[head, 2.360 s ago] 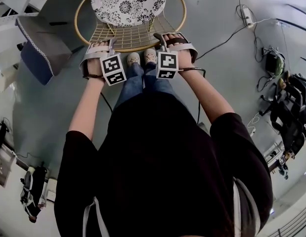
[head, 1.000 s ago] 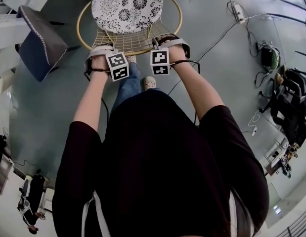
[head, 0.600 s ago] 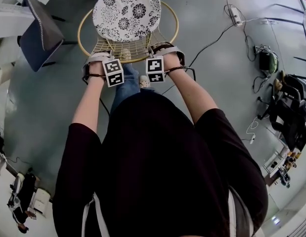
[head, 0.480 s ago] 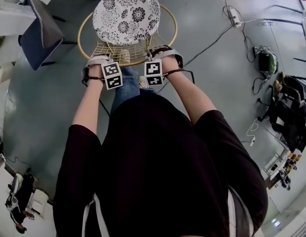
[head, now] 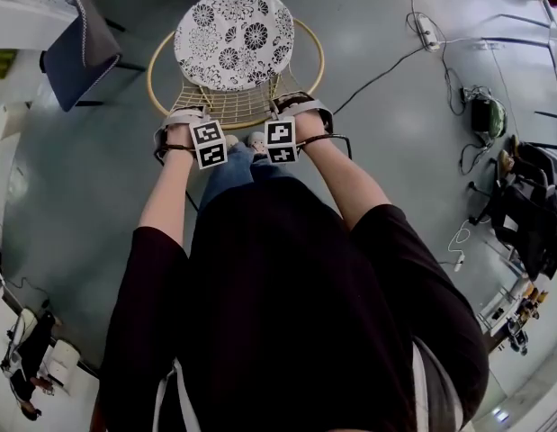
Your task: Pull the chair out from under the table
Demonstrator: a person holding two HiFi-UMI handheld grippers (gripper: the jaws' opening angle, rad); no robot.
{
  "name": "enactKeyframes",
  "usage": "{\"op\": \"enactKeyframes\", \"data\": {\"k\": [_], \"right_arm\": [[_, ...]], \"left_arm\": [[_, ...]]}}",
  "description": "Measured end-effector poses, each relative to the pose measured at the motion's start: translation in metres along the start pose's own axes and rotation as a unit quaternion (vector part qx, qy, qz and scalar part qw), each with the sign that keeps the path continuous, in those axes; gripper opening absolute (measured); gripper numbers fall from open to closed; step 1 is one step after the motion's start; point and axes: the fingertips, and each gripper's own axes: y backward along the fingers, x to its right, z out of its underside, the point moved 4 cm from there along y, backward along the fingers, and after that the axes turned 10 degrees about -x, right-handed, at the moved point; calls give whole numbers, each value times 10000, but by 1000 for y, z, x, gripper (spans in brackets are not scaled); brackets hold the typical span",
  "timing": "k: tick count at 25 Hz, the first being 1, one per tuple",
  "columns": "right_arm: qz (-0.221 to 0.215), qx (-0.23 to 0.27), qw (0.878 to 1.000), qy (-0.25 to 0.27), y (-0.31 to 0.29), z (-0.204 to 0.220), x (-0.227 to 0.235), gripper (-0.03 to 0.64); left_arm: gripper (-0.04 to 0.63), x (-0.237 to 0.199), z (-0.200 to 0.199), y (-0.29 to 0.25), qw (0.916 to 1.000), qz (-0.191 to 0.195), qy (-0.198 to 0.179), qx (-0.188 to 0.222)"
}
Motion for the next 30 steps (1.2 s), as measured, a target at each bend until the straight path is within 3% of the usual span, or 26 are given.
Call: {"op": "enactKeyframes", "data": {"k": [13,23,30], "right_arm": [[-325,-238,9986,-350,18,-25,-64,35],[-347,-176,9980,-492,37,-40,-119,35],[-267,-145,9989,-369,41,-43,-137,35]], "left_arm": [[40,69,-1,8,9998,-114,-122,60],[41,121,-4,17,9994,-81,-332,76],[44,143,-8,19,9997,-35,-207,112]]}}
